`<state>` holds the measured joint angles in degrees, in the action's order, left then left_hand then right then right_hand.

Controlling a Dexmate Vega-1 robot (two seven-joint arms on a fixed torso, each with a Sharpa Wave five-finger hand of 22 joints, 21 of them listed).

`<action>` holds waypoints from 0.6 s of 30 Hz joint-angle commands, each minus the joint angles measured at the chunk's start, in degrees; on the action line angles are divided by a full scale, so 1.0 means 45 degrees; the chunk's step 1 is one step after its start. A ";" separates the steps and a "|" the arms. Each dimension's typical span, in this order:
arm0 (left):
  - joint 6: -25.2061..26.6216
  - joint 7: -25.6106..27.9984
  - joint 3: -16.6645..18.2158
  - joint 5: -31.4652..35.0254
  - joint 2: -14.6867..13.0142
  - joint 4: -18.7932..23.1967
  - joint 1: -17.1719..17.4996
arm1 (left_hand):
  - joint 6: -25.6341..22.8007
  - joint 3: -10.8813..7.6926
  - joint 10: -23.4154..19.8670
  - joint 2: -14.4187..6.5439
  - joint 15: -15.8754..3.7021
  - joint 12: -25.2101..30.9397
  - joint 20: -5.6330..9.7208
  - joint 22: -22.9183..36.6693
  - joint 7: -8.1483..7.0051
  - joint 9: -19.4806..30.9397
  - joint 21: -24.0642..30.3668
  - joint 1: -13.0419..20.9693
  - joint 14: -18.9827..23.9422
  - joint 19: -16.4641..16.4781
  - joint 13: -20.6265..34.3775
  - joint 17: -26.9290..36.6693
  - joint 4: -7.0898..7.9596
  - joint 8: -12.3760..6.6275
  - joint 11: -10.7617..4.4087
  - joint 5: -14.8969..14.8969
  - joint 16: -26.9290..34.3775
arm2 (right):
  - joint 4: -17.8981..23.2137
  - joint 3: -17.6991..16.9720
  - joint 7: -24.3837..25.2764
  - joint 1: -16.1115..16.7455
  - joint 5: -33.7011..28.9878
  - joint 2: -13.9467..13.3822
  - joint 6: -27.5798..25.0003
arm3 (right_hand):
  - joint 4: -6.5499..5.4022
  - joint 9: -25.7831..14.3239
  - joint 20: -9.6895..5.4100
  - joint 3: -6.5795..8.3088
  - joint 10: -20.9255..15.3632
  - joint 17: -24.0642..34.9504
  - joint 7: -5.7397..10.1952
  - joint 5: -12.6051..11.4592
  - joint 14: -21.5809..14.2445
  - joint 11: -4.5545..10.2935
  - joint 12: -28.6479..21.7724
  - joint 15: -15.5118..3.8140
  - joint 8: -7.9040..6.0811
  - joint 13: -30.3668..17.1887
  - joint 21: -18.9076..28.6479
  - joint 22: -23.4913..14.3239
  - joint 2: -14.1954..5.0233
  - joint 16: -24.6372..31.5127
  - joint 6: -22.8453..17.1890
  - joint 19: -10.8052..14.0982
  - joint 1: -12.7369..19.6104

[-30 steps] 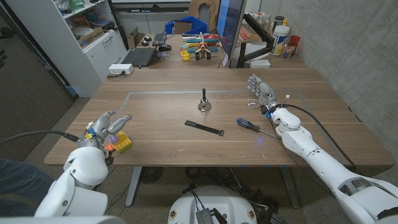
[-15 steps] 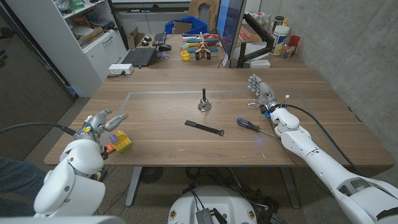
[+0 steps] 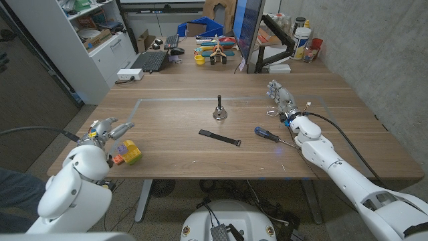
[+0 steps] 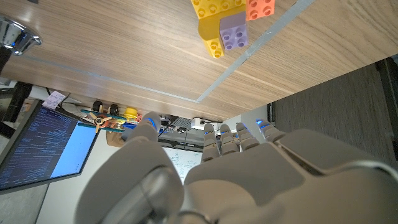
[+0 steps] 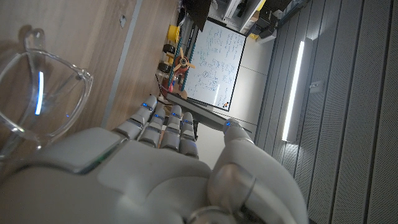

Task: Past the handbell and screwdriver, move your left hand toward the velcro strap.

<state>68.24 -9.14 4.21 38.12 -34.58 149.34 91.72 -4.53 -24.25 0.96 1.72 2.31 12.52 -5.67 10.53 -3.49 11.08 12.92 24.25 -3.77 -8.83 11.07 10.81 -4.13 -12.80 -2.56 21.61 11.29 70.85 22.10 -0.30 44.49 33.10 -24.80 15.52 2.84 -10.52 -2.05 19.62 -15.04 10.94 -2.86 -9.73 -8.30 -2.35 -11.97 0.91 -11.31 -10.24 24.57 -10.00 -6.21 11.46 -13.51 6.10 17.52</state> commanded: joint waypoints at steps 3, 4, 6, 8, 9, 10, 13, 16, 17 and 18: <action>0.0060 0.0357 0.0122 -0.0690 -0.0362 -0.0570 -0.0226 | -0.0128 -0.0034 -0.0048 -0.0040 0.0019 0.0038 -0.0106 0.0075 0.0009 0.0017 -0.0034 0.0211 0.0040 -0.0020 0.0064 0.0025 -0.0051 -0.0047 -0.0087 -0.0039 0.0058 | 0.0021 0.0064 0.0153 -0.0065 -0.0126 -0.0003 -0.0076 | 0.0063 -0.0065 -0.0065 -0.0020 -0.0011 0.0008 0.0042 -0.0084 -0.0098 0.0006 0.0013 -0.0007 0.0022 -0.0035 -0.0052 -0.0022 0.0072 -0.0033 -0.0020 0.0111 0.0067; -0.0060 0.0375 0.0182 -0.0791 -0.0350 -0.0645 -0.0213 | -0.0131 -0.0034 -0.0040 -0.0041 0.0014 0.0034 -0.0110 0.0076 0.0008 0.0017 -0.0035 0.0216 0.0044 -0.0019 0.0064 0.0026 -0.0054 -0.0046 -0.0096 -0.0039 0.0059 | 0.0035 0.0056 0.0180 -0.0062 -0.0130 -0.0004 -0.0077 | 0.0063 -0.0065 -0.0065 -0.0020 0.0003 0.0009 0.0040 -0.0084 -0.0098 0.0029 0.0019 -0.0009 0.0023 -0.0035 -0.0062 -0.0022 0.0069 -0.0033 -0.0019 0.0107 0.0064; -0.0092 0.0416 0.0197 -0.0914 -0.0364 -0.0771 -0.0271 | -0.0126 -0.0035 -0.0040 -0.0042 0.0012 0.0033 -0.0112 0.0077 0.0008 0.0018 -0.0036 0.0229 0.0062 -0.0021 0.0065 0.0028 -0.0061 -0.0039 -0.0129 -0.0040 0.0065 | 0.0073 0.0043 0.0220 -0.0049 -0.0144 -0.0013 -0.0071 | 0.0067 -0.0065 -0.0055 -0.0020 -0.0001 0.0008 0.0041 -0.0084 -0.0107 0.0018 0.0017 -0.0008 0.0024 -0.0035 -0.0069 -0.0022 0.0072 -0.0031 -0.0018 0.0110 0.0064; -0.0092 0.0425 0.0212 -0.1047 -0.0396 -0.0888 -0.0344 | -0.0124 -0.0036 -0.0049 -0.0042 0.0014 0.0035 -0.0121 0.0079 -0.0005 0.0018 -0.0041 0.0239 0.0065 -0.0031 0.0066 0.0029 -0.0066 -0.0034 -0.0116 -0.0041 0.0064 | 0.0137 0.0025 0.0252 -0.0026 -0.0160 -0.0041 -0.0069 | 0.0082 -0.0065 -0.0054 -0.0014 -0.0016 0.0003 0.0035 -0.0086 -0.0108 0.0007 0.0012 -0.0008 0.0024 -0.0035 -0.0085 -0.0022 0.0072 -0.0036 -0.0019 0.0117 0.0076; -0.0236 0.0451 0.0271 -0.1131 -0.0410 -0.0950 -0.0314 | -0.0125 -0.0036 -0.0051 -0.0043 0.0009 0.0035 -0.0128 0.0079 -0.0001 0.0019 -0.0040 0.0246 0.0065 -0.0027 0.0067 0.0030 -0.0070 -0.0032 -0.0122 -0.0041 0.0063 | 0.0168 0.0017 0.0277 -0.0012 -0.0169 -0.0052 -0.0071 | 0.0081 -0.0065 -0.0054 -0.0014 -0.0014 0.0003 0.0038 -0.0085 -0.0105 0.0007 0.0013 -0.0007 0.0022 -0.0035 -0.0086 -0.0023 0.0072 -0.0037 -0.0023 0.0118 0.0076; -0.0245 0.0461 0.0278 -0.1191 -0.0427 -0.1004 -0.0344 | -0.0118 -0.0037 -0.0083 -0.0043 0.0007 0.0047 -0.0133 0.0081 -0.0004 0.0019 -0.0046 0.0256 0.0064 -0.0040 0.0068 0.0032 -0.0076 -0.0025 -0.0108 -0.0042 0.0061 | 0.0197 0.0008 0.0288 0.0002 -0.0168 -0.0063 -0.0077 | 0.0084 -0.0065 -0.0057 -0.0013 -0.0015 0.0003 0.0047 -0.0086 -0.0104 0.0011 0.0013 -0.0010 0.0023 -0.0035 -0.0089 -0.0023 0.0072 -0.0038 -0.0022 0.0122 0.0077; -0.0433 0.0493 0.0365 -0.1430 -0.0442 -0.1192 -0.0390 | -0.0137 -0.0038 -0.0076 -0.0043 -0.0003 0.0042 -0.0128 0.0083 -0.0002 0.0021 -0.0045 0.0279 0.0091 -0.0032 0.0070 0.0035 -0.0089 -0.0023 -0.0093 -0.0044 0.0068 | 0.0271 -0.0012 0.0340 0.0040 -0.0186 -0.0091 -0.0091 | 0.0090 -0.0065 -0.0046 -0.0008 -0.0010 0.0003 0.0040 -0.0087 -0.0098 -0.0001 0.0016 -0.0005 0.0028 -0.0035 -0.0111 -0.0023 0.0062 -0.0042 -0.0012 0.0121 0.0079; -0.0525 0.0535 0.0398 -0.1663 -0.0415 -0.1409 -0.0505 | -0.0200 -0.0038 -0.0076 -0.0044 -0.0004 0.0039 -0.0137 0.0086 -0.0005 0.0022 -0.0054 0.0300 0.0110 -0.0050 0.0072 0.0038 -0.0100 -0.0039 -0.0155 -0.0046 0.0072 | 0.0335 -0.0017 0.0405 0.0065 -0.0219 -0.0116 -0.0136 | 0.0087 -0.0066 -0.0049 -0.0009 -0.0007 0.0006 0.0047 -0.0087 -0.0104 -0.0009 0.0017 -0.0011 0.0030 -0.0036 -0.0121 -0.0023 0.0058 -0.0039 -0.0007 0.0130 0.0071; -0.0721 0.0539 0.0477 -0.1778 -0.0418 -0.1488 -0.0469 | -0.0210 -0.0038 -0.0074 -0.0044 -0.0003 0.0037 -0.0135 0.0086 -0.0011 0.0022 -0.0053 0.0303 0.0109 -0.0046 0.0072 0.0039 -0.0102 -0.0042 -0.0165 -0.0047 0.0071 | 0.0357 -0.0019 0.0427 0.0072 -0.0228 -0.0125 -0.0158 | 0.0090 -0.0066 -0.0046 -0.0009 -0.0013 0.0005 0.0051 -0.0087 -0.0107 0.0027 0.0015 -0.0011 0.0029 -0.0036 -0.0131 -0.0024 0.0059 -0.0039 -0.0010 0.0128 0.0071; -0.0695 0.0551 0.0461 -0.1841 -0.0413 -0.1547 -0.0527 | -0.0222 -0.0038 -0.0108 -0.0044 -0.0002 0.0050 -0.0135 0.0087 -0.0010 0.0022 -0.0053 0.0309 0.0114 -0.0045 0.0073 0.0040 -0.0105 -0.0043 -0.0171 -0.0047 0.0071 | 0.0378 -0.0015 0.0449 0.0076 -0.0245 -0.0136 -0.0180 | 0.0089 -0.0066 -0.0047 -0.0009 -0.0012 0.0006 0.0053 -0.0087 -0.0106 0.0019 0.0015 -0.0001 0.0029 -0.0036 -0.0133 -0.0024 0.0058 -0.0039 -0.0011 0.0133 0.0069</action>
<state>67.28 -7.37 5.16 33.42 -36.12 145.90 90.52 -4.95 -24.44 0.64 1.42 2.31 12.52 -5.89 10.81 -3.51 11.07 12.69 25.00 -3.76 -9.06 11.15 10.81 -4.30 -12.80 -2.87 21.61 11.28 71.50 22.24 0.66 44.42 32.52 -24.97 15.26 2.84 -10.52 -2.25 19.62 -15.04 10.94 -2.87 -9.72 -8.30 -2.35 -11.97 0.91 -11.31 -10.24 24.15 -10.00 -6.21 11.46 -13.51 6.30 17.52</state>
